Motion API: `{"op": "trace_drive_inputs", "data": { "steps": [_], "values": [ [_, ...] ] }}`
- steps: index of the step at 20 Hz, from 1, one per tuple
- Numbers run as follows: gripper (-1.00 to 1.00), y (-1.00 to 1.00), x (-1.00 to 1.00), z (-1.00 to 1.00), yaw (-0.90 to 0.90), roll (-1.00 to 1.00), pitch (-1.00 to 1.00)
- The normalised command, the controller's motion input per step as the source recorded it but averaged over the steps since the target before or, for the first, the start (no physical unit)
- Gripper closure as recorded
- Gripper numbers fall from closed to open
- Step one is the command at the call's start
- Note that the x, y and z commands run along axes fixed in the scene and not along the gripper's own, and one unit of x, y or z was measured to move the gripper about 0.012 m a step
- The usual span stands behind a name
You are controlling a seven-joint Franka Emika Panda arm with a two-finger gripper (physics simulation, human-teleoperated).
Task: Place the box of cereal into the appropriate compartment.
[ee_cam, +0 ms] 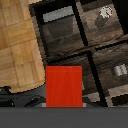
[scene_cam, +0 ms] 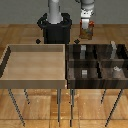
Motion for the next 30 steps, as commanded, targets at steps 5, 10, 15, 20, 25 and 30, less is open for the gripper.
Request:
{"op": "trace_drive_inputs", "data": {
  "steps": [5,10,15,20,25,30],
  "values": [
    [1.0,1.0,0.0,0.0,0.0,0.0,0.0],
    [1.0,1.0,0.0,0.0,0.0,0.0,0.0],
    [1.0,1.0,0.0,0.0,0.0,0.0,0.0],
    [1.0,0.4,0.0,-0.4,0.0,0.0,0.0],
    [1.0,0.0,0.0,-1.0,0.0,0.0,0.0],
    [1.0,0.0,0.0,-1.0,0.0,0.0,0.0]
  ]
}}
